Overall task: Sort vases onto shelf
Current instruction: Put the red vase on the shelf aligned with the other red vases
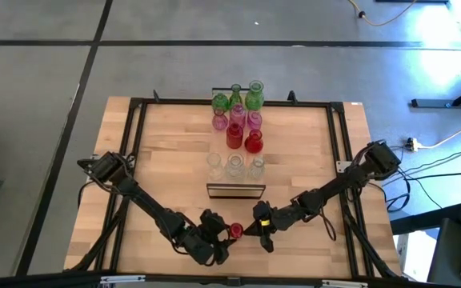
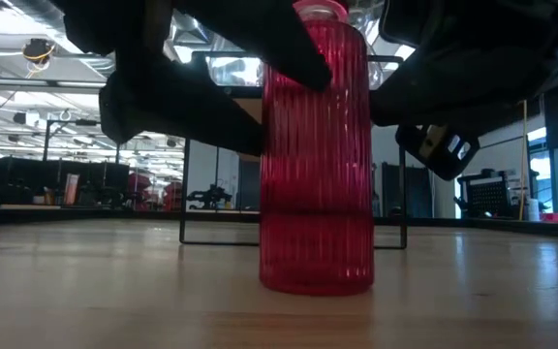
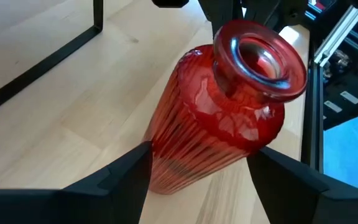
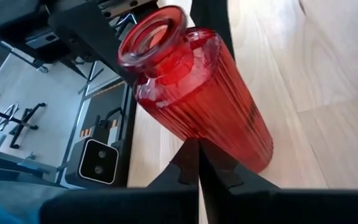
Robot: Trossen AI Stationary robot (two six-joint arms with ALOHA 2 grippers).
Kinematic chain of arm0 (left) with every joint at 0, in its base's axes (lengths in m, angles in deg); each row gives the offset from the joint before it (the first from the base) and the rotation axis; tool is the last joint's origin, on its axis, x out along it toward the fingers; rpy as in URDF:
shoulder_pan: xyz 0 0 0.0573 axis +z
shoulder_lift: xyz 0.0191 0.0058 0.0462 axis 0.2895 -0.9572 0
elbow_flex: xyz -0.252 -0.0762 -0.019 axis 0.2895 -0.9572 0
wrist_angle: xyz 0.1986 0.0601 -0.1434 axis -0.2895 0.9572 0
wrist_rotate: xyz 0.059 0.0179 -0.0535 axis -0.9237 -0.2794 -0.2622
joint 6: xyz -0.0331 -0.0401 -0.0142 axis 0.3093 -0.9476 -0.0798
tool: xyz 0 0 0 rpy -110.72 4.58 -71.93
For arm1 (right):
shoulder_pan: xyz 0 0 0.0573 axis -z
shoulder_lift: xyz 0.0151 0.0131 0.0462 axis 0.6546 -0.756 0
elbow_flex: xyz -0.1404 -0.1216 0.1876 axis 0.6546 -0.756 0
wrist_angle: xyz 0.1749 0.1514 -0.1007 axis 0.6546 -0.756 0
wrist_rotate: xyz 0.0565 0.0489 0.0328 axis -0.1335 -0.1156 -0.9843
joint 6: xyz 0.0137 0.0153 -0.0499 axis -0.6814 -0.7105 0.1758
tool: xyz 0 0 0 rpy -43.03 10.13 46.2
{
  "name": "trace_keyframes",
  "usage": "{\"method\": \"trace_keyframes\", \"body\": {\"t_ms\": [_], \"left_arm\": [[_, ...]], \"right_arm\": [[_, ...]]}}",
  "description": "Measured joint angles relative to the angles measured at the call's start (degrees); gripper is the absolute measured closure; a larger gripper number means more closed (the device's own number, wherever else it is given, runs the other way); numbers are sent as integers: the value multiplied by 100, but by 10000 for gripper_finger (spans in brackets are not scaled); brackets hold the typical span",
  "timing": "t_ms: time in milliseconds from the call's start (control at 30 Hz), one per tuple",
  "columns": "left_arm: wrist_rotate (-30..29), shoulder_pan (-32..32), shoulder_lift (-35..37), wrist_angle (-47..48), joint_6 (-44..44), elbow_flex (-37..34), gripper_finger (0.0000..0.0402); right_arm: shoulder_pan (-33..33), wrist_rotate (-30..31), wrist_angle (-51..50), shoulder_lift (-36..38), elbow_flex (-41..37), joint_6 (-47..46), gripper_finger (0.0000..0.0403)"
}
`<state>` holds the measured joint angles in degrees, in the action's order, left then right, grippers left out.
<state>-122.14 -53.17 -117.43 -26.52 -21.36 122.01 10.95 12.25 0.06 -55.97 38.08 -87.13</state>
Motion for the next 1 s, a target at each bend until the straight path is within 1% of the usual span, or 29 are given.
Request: {"method": "trace_keyframes", "body": {"t_ms": [133,333,433,600,667,833,933,1000], "left_arm": [[-12,-30,0,-59,-233,0,131],[20,-111,0,-310,-280,-7,92],[-31,-156,0,-317,-336,-7,81],[-469,-113,0,-315,-201,-7,78],[-497,-37,0,-261,-118,-3,78],[-6,215,0,-236,165,1,78],[130,322,0,-234,176,5,82],[151,339,0,-227,174,7,91]], "right_arm": [[29,-9,20,0,0,40,402],[31,0,5,0,0,64,402],[35,47,-5,0,0,64,402],[38,39,-41,0,0,64,402],[41,29,-42,0,0,64,402],[44,20,-16,0,2,64,402],[44,14,-15,0,2,62,402],[44,4,-15,0,2,43,402]]}}
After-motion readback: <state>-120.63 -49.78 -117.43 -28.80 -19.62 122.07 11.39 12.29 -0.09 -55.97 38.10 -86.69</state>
